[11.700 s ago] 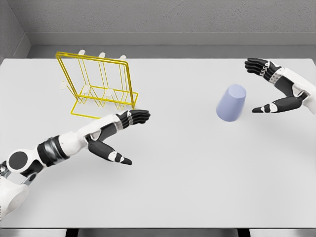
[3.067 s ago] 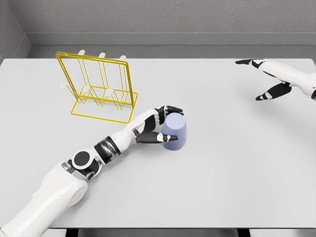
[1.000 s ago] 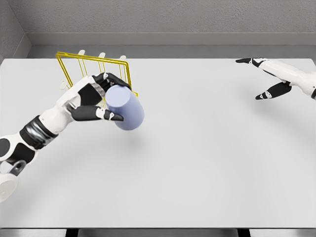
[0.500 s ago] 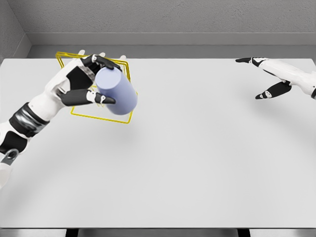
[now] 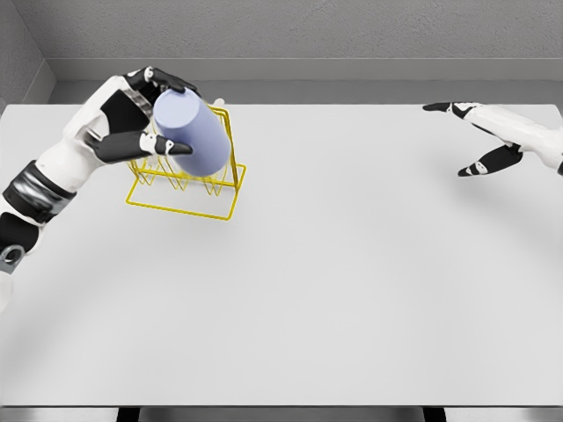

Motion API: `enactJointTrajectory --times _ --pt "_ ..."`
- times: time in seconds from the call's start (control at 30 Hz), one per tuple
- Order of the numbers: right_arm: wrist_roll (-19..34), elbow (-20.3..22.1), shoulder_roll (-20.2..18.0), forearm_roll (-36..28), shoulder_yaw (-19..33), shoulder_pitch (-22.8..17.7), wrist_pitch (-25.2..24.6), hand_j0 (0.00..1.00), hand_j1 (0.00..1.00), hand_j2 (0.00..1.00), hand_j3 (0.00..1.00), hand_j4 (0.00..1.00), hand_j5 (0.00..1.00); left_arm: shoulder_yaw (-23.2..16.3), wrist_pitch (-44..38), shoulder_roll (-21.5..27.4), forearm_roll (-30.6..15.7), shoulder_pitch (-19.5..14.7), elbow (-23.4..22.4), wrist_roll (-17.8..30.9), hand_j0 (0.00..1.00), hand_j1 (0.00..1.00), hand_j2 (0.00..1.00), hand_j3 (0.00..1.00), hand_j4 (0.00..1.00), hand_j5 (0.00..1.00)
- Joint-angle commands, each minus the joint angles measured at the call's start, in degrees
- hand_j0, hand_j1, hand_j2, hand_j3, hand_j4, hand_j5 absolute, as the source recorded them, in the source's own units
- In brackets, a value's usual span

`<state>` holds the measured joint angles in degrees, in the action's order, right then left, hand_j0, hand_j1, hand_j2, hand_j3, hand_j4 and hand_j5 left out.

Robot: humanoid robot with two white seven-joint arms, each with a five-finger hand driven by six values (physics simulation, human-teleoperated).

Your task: Place the cup on the cup holder with both arms

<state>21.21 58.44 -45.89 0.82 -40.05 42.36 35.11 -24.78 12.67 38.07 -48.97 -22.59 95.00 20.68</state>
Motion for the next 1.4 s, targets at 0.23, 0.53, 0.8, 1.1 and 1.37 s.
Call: enactJointTrajectory --times 0.23,0.53,0.8,1.1,1.37 --pt "-0.03 0.10 0.01 -0.38 0.06 0.00 -0.11 1.00 1.00 1.00 1.00 1.00 1.00 1.22 -0.02 0.60 -0.24 -0.44 -2.54 -0.03 0.49 0.49 0.49 0.49 0.49 0.49" --pt "-0.03 0.10 -0.07 -0.38 0.06 0.00 -0.11 1.00 1.00 1.00 1.00 1.00 1.00 1.13 -0.02 -0.55 -0.16 -1.23 -3.77 -0.03 0.48 0.48 0.48 0.48 0.48 0.48" --pt "-0.03 0.01 -0.16 -0.38 0.06 -0.09 -0.11 1.00 1.00 1.00 1.00 1.00 1.00 0.70 0.07 -0.37 0.11 0.26 -3.42 0.06 0.49 0.49 0.49 0.49 0.49 0.49" --pt "-0.03 0.01 -0.07 -0.38 0.06 -0.09 -0.11 1.00 1.00 1.00 1.00 1.00 1.00 0.87 0.42 0.33 0.55 0.79 -2.89 0.32 1.00 1.00 1.00 1.00 1.00 1.00" --pt "-0.03 0.01 -0.07 -0.38 0.06 -0.09 -0.11 1.00 1.00 1.00 1.00 1.00 1.00 0.70 0.77 1.30 0.37 1.58 0.19 1.02 1.00 1.00 1.00 1.00 1.00 1.00"
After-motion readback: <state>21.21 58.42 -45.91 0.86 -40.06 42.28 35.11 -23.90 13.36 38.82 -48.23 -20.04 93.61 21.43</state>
